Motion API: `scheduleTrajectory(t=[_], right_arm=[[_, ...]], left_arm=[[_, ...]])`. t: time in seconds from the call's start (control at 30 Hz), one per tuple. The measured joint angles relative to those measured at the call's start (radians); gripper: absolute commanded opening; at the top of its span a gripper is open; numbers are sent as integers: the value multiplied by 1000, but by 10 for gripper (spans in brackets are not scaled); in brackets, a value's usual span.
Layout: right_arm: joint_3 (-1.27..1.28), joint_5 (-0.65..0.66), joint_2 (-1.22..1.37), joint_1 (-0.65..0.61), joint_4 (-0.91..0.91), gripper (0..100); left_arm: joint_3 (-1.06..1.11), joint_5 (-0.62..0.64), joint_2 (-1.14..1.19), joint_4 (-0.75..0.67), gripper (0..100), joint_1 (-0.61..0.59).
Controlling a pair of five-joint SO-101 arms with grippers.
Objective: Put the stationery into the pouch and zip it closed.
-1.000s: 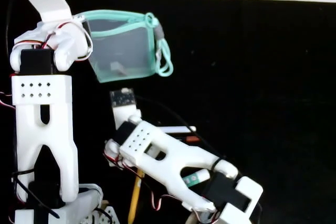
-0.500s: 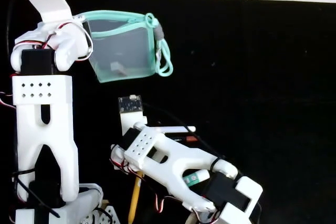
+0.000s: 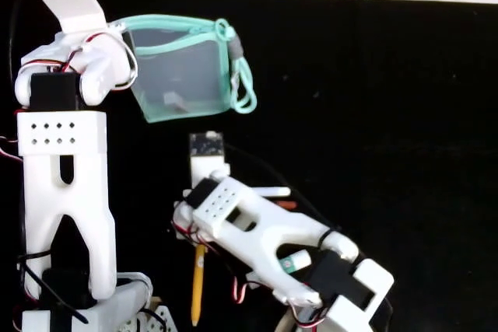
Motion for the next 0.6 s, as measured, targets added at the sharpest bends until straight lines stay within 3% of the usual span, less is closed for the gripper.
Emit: scheduleTrajectory(t=[0.23,0.6], right_arm=[[-32,0,0,29,41,6],[-371,0,0,135,354,6]], left_arm=[[0,0,0,0,7,0],[0,0,0,0,7,0]])
